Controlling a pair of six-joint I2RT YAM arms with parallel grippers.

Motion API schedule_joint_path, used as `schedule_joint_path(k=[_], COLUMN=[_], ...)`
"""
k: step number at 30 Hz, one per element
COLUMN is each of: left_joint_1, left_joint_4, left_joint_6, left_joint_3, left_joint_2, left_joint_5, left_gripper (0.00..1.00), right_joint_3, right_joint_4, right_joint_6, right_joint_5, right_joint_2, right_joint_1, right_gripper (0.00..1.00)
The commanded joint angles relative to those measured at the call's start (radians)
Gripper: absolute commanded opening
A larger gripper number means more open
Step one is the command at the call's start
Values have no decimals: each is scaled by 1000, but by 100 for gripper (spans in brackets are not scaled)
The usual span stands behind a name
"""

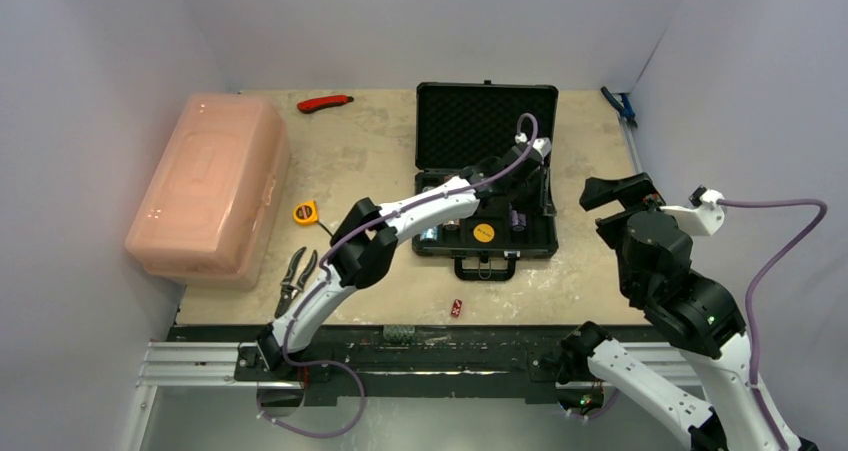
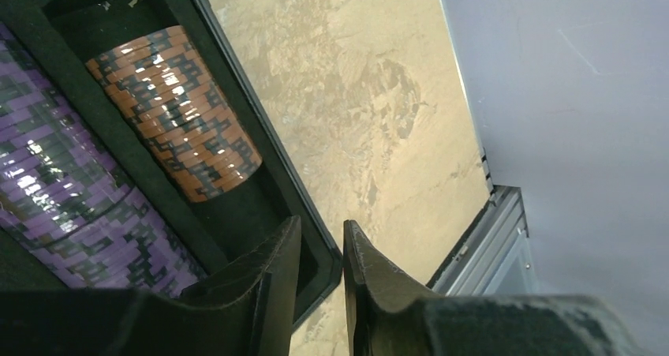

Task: Pack up texas hold em set

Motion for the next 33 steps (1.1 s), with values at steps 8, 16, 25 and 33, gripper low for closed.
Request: schedule_joint_path(k=[8, 16, 25, 33], left_joint_1=[7, 20, 61, 74], left_joint_4=[-16, 14, 13, 28], left_joint_6=[68, 69, 79, 103], left_joint_3=[95, 158, 223, 187], left_joint_2=[82, 135, 162, 110], left_joint_5=[-42, -74, -98, -59], left_gripper=[23, 23, 23, 26], right_joint_3=[-20, -24, -31, -24], right_joint_4=[20, 20, 17, 17], right_joint_6=[2, 2, 4, 8], right_joint_5=[7, 6, 15, 4], right_joint_2=[8, 20, 28, 49], right_joint_1=[3, 2, 1, 2], right_gripper=[99, 99, 99, 99])
